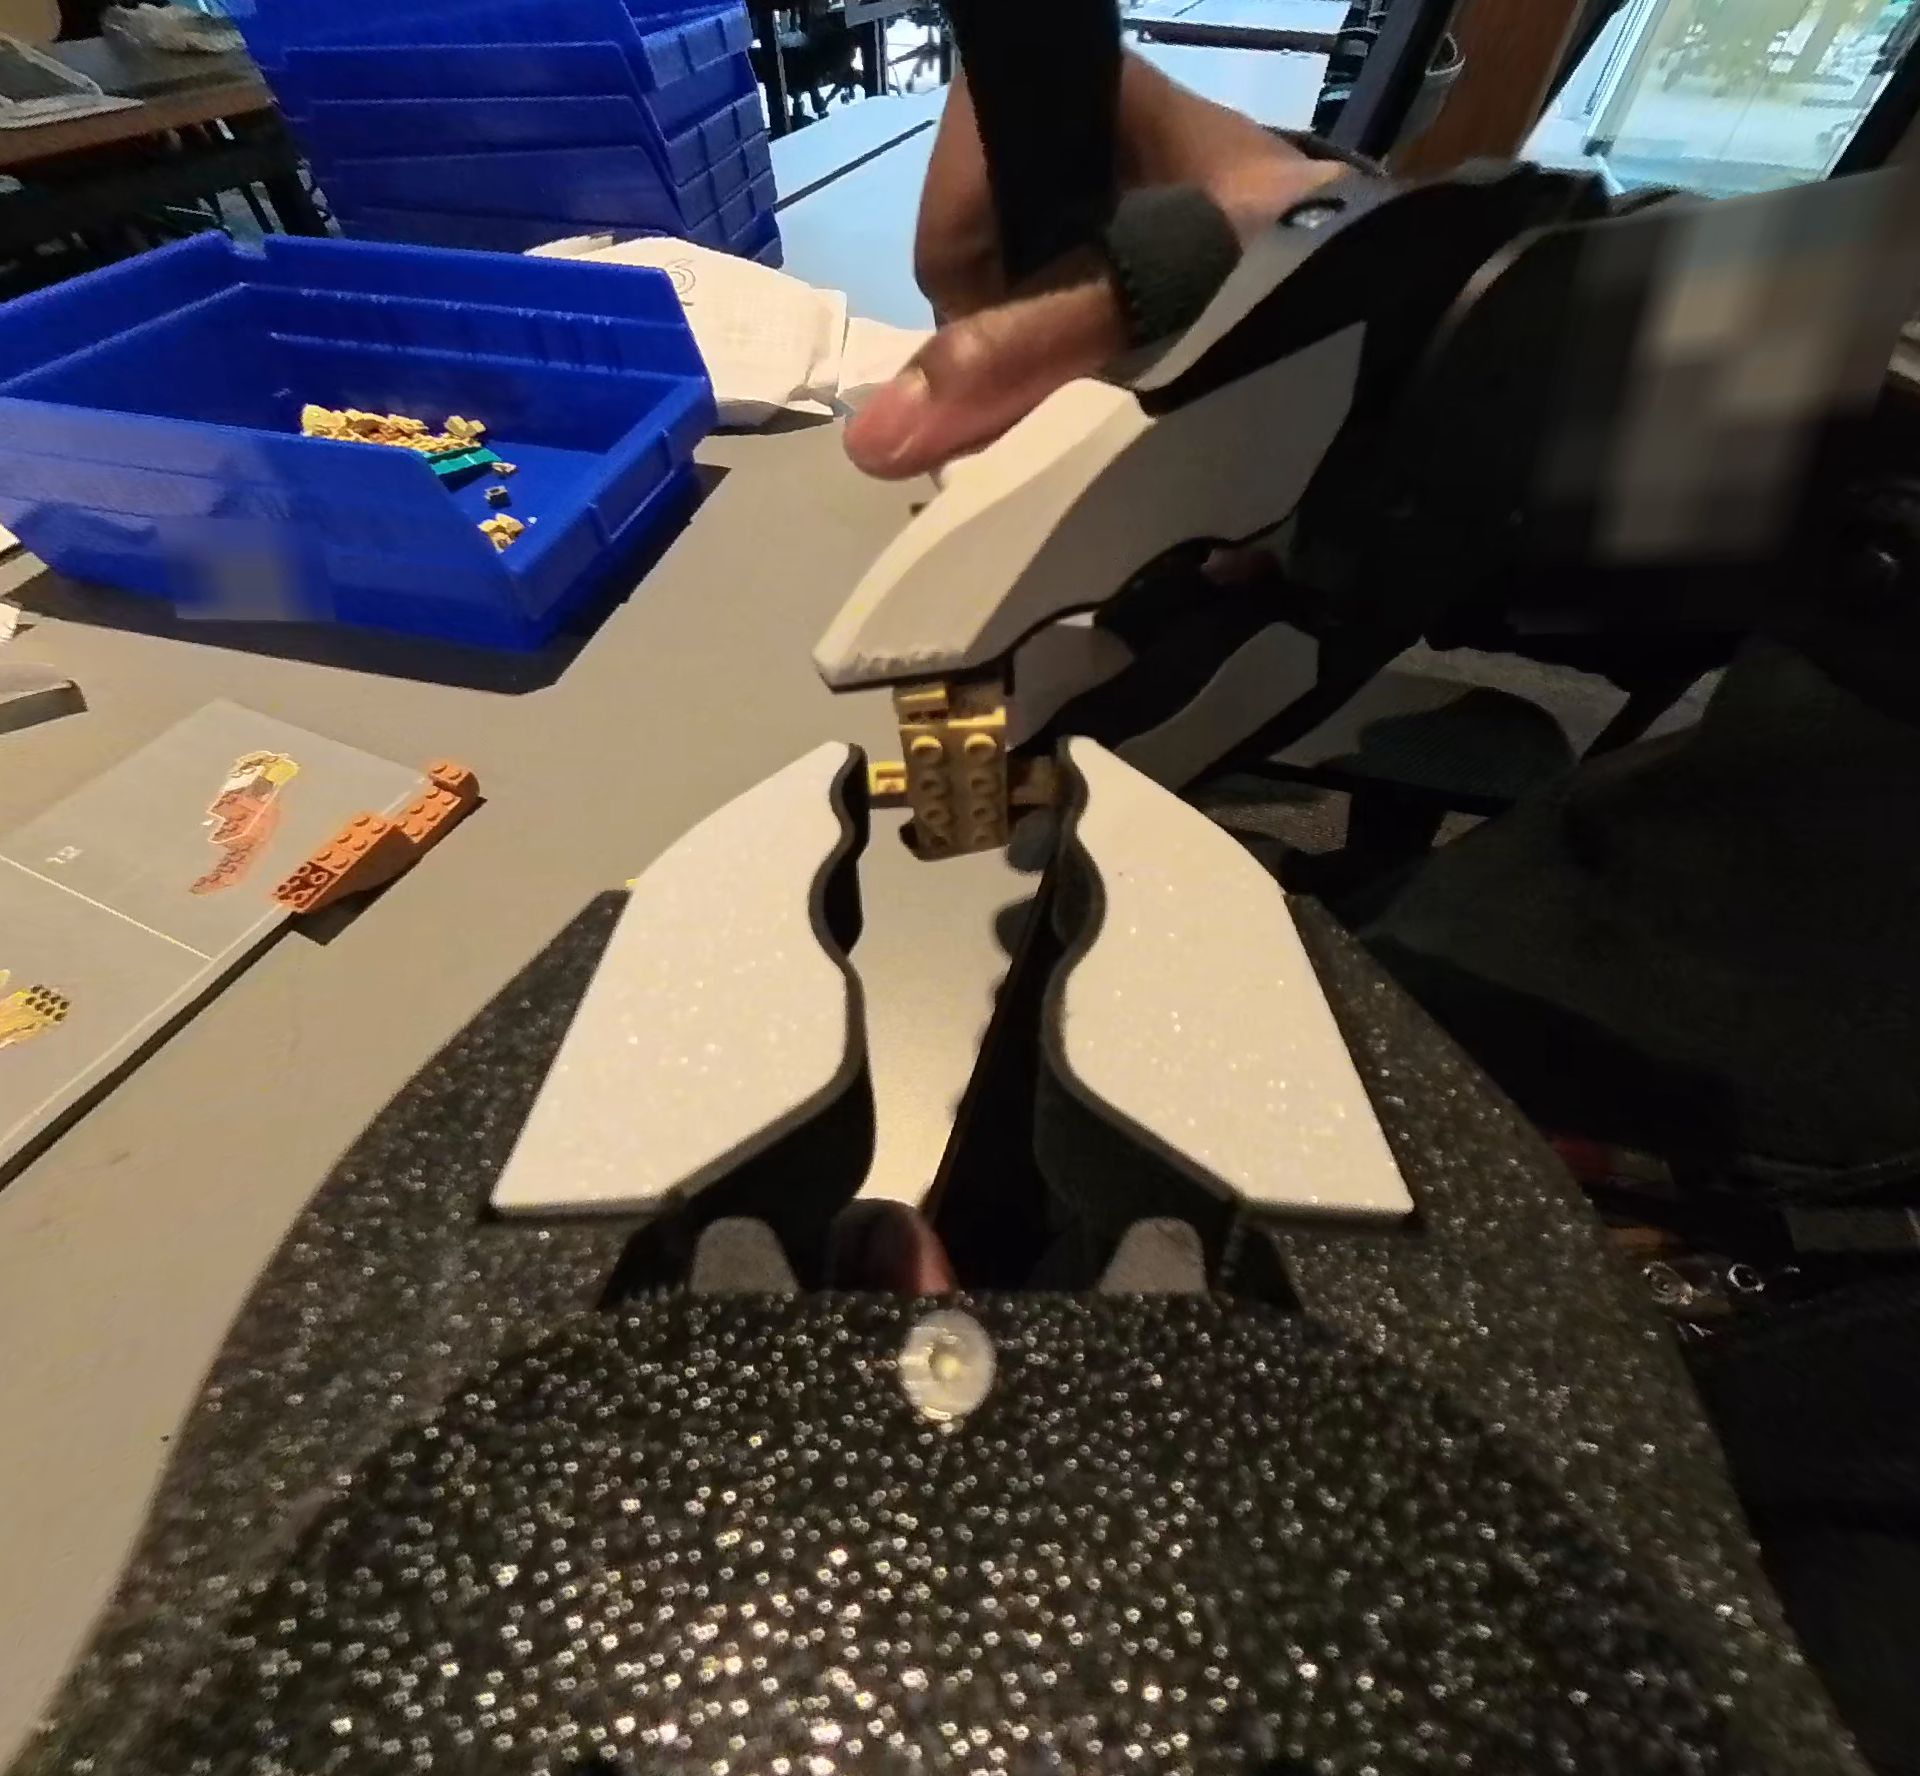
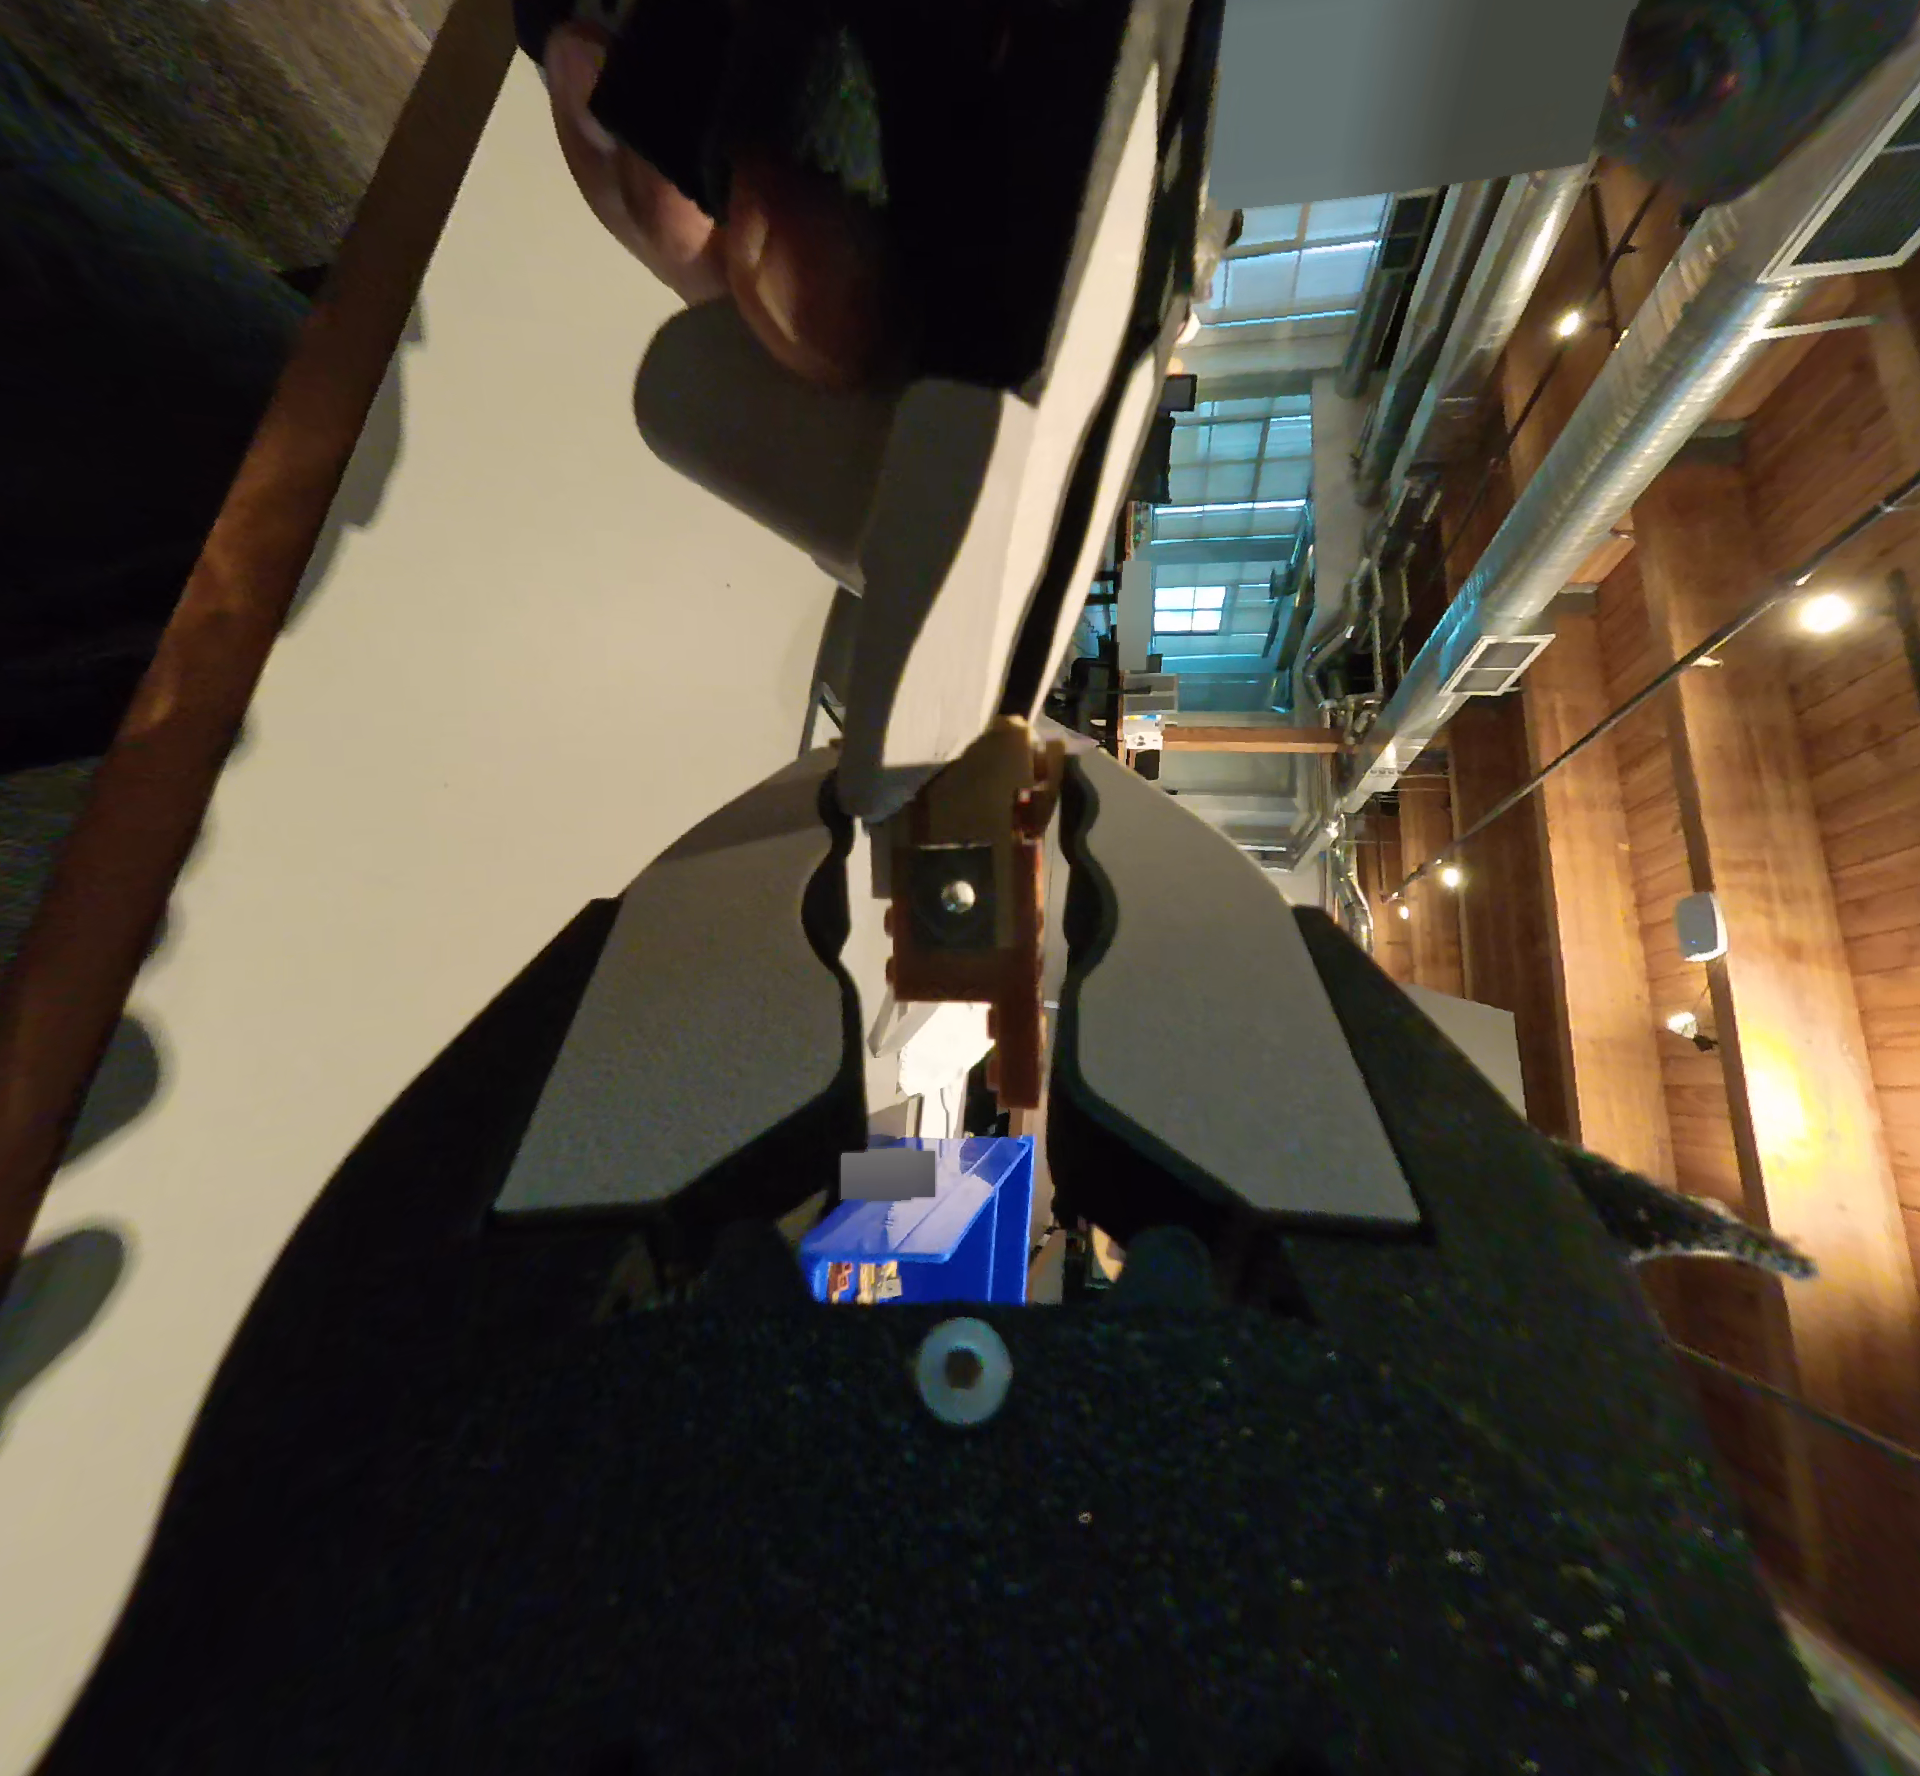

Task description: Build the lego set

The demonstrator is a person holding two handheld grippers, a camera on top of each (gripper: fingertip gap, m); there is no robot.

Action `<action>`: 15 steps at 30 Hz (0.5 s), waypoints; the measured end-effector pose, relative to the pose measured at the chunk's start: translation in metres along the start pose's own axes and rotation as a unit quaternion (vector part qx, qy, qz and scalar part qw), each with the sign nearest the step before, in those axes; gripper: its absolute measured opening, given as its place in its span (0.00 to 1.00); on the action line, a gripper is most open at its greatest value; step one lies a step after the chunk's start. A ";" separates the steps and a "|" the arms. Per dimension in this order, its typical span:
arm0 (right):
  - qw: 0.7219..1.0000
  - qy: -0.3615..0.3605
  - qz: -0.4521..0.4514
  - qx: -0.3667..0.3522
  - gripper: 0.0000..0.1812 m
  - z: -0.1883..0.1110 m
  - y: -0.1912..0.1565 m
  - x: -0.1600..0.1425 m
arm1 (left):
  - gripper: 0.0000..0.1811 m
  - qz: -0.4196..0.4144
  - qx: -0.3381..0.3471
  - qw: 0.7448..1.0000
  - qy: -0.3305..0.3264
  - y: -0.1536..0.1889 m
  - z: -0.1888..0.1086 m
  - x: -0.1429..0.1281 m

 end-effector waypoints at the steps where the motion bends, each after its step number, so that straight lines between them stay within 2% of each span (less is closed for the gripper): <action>1: 1.000 -0.001 -0.002 -0.001 0.20 0.000 0.000 0.000 | 0.18 -0.001 0.000 1.000 -0.001 0.000 0.000 0.000; 15: 0.998 -0.012 -0.064 -0.001 0.19 0.001 -0.002 0.001 | 0.18 -0.003 -0.003 1.000 -0.012 0.001 0.001 -0.002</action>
Point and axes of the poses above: each gripper's, where its closed fingertips meet, z out along the fingers, x out of its top, y = z × x across the jaws, the point moved 5 cm from there along -z, back along the fingers, and after that the axes turned 10 degrees about z, right-handed, at the moved point
